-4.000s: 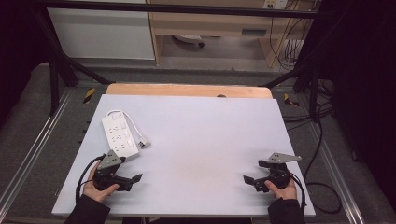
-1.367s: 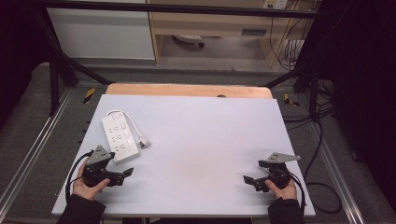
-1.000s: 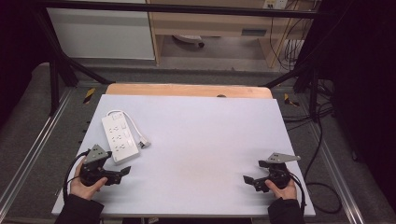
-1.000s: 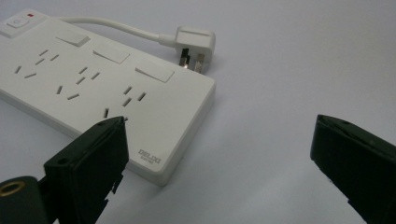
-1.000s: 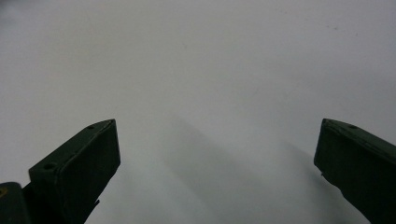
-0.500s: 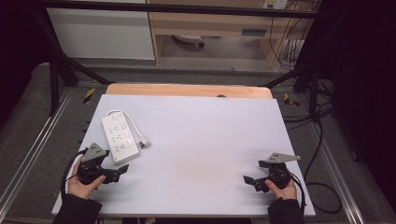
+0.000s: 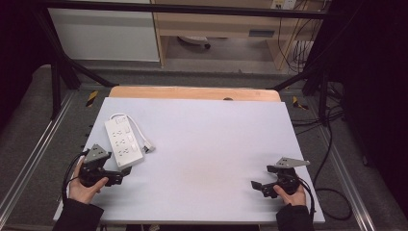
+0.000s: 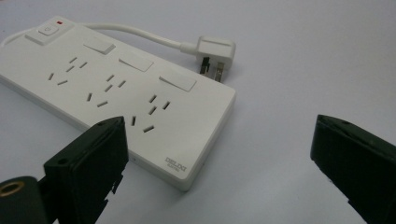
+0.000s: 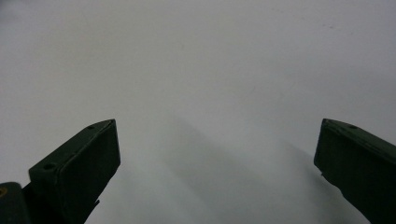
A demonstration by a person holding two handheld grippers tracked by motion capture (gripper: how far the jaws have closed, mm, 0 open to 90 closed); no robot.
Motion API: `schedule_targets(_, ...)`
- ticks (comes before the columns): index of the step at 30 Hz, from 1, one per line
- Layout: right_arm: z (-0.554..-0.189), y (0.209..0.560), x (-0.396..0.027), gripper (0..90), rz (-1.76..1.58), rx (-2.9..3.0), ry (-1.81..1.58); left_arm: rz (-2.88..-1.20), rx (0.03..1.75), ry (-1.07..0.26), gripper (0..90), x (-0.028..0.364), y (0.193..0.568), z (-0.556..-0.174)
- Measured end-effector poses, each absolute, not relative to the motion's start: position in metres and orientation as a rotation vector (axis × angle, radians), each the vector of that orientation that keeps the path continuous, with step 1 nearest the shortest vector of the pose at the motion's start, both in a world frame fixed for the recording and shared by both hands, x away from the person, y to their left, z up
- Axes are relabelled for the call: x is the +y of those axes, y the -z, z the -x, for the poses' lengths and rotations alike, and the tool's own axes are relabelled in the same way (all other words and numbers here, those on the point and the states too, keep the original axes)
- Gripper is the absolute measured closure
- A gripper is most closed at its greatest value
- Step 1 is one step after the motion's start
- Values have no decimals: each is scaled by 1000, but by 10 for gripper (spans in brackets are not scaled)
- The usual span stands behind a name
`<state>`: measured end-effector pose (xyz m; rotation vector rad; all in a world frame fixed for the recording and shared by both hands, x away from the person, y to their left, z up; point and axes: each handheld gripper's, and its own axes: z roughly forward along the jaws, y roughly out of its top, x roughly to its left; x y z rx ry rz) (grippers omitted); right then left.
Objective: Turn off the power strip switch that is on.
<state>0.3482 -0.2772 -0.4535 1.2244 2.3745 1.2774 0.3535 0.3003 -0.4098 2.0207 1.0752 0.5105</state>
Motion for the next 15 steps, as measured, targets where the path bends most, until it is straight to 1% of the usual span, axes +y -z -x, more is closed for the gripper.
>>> schedule_targets(15, -348, 454, -277, 10, -1222, 2373, -1271, -2031, 1080, -527, 38, 300, 405, -361)
